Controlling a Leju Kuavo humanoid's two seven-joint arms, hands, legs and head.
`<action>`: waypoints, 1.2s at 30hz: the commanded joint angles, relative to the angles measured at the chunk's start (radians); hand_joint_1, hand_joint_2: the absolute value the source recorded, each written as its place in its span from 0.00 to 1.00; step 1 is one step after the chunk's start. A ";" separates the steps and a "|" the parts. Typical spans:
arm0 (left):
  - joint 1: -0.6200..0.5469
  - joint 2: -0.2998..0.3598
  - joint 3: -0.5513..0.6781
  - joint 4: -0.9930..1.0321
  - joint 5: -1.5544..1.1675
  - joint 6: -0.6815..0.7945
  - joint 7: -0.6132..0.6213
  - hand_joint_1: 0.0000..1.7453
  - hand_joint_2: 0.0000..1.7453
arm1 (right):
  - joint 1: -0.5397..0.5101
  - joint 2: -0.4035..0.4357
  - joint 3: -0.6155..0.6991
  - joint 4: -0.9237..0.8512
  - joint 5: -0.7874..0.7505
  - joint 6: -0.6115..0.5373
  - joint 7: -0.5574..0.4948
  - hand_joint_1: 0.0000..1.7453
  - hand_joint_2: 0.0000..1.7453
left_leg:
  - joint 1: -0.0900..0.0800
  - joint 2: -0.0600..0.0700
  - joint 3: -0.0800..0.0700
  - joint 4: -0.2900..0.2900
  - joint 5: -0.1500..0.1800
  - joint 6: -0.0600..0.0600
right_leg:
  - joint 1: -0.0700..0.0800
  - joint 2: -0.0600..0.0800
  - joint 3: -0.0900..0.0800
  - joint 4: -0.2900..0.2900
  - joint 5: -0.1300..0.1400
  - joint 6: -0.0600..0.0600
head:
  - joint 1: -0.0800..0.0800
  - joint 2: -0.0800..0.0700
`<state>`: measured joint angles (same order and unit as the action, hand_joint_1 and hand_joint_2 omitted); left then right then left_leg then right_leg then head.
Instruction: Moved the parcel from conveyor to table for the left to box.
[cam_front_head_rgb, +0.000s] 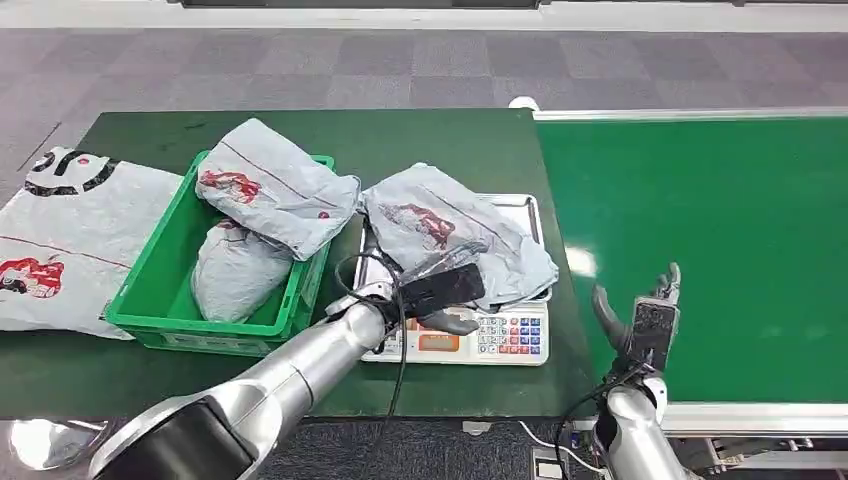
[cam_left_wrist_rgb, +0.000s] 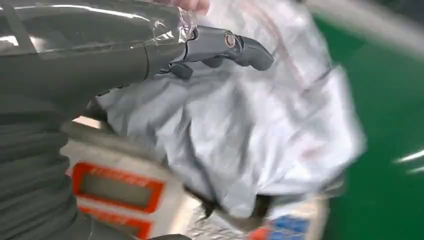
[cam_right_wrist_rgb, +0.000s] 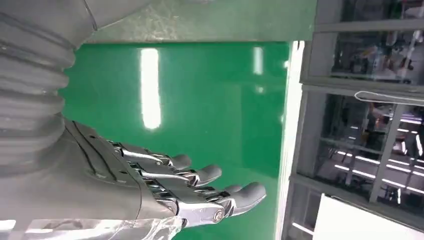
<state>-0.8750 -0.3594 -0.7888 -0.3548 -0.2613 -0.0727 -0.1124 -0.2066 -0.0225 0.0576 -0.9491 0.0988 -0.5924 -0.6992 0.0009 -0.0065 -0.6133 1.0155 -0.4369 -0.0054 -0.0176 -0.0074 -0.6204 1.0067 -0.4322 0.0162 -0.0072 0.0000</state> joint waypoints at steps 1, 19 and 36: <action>-0.052 0.010 -0.192 0.110 -0.004 -0.095 0.110 0.00 1.00 | -0.045 0.005 0.000 0.086 0.003 0.023 0.001 0.00 1.00 | 0.001 0.002 0.004 -0.001 -0.001 0.000 | 0.001 0.002 0.003 -0.002 0.000 -0.001 | 0.000 0.000; -0.061 0.010 -0.270 0.088 -0.052 -0.084 0.078 1.00 1.00 | -0.044 0.003 -0.046 0.102 0.007 0.054 0.001 0.00 1.00 | 0.000 0.001 0.007 -0.001 -0.001 0.000 | 0.000 0.001 0.007 -0.002 0.000 0.000 | 0.000 0.000; -0.050 0.010 -0.144 0.067 0.115 -0.198 -0.083 1.00 1.00 | -0.041 0.004 -0.059 0.101 0.020 0.070 0.001 0.00 1.00 | 0.000 0.002 0.009 -0.003 -0.002 0.000 | 0.001 0.002 0.009 -0.004 0.000 -0.001 | 0.000 0.000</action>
<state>-0.9420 -0.3613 -0.9579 -0.3166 -0.1465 -0.2476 -0.1976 -0.2171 -0.0233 0.0324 -0.9049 0.1202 -0.5272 -0.6992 0.0008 -0.0075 -0.6097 1.0155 -0.4376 -0.0046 -0.0177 -0.0086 -0.6162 1.0066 -0.4331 0.0167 -0.0072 0.0000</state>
